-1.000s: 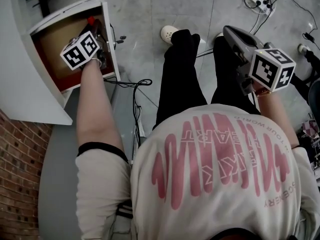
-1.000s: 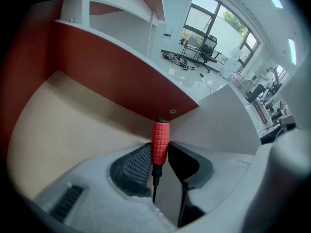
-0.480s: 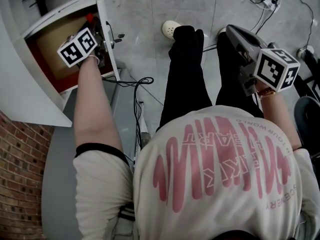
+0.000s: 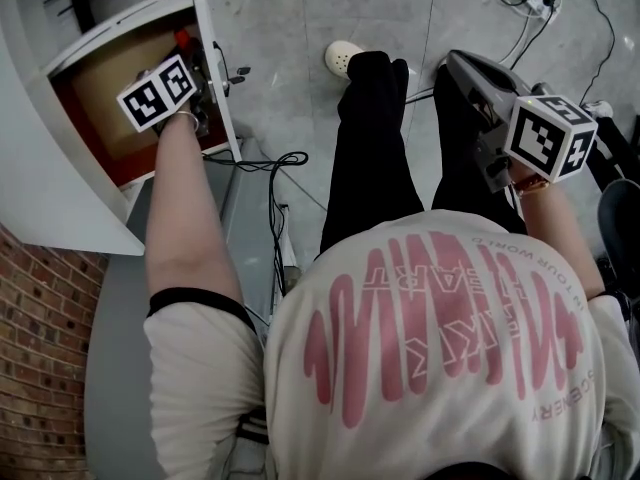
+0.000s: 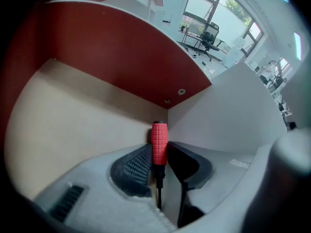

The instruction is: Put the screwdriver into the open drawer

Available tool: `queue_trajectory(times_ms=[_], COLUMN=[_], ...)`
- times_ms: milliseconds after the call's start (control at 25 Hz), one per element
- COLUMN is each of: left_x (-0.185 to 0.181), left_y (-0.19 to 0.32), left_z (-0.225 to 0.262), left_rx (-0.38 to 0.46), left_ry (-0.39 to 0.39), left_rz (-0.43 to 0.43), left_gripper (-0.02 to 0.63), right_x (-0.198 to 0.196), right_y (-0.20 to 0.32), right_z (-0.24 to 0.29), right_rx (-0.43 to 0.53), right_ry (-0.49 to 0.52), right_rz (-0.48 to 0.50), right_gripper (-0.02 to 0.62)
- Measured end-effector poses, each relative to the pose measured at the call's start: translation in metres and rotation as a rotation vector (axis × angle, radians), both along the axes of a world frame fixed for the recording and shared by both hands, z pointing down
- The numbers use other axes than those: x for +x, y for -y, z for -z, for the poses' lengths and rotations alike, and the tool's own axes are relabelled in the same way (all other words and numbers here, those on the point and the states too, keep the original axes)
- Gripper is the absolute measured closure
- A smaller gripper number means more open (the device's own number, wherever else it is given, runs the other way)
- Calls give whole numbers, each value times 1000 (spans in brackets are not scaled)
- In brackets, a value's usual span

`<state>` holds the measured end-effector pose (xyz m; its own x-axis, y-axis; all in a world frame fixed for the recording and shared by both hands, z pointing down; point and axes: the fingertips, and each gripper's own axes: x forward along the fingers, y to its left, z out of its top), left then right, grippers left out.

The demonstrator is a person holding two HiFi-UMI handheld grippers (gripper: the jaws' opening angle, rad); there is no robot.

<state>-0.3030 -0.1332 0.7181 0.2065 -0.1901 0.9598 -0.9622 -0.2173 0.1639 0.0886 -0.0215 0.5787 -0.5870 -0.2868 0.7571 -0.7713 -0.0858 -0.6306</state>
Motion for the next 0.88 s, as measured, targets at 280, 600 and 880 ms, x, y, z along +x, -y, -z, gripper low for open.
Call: queue_trajectory(times_ms=[280,600,880], left_x=[0,-4,-13], left_y=[-1,-1,7], left_z=[1,6,37], left_rx=[4,17,138], left_ry=[5,11,77], left_rz=[-13,29,67], left_gripper=[501,437,476], right_x=[5,13,18], right_y=[1,3,-2], right_z=[5,13,27], right_rx=[3,20,47], right_ry=[-11,-23,-21], right_rz=[5,8,8], right_gripper=[584,584,584])
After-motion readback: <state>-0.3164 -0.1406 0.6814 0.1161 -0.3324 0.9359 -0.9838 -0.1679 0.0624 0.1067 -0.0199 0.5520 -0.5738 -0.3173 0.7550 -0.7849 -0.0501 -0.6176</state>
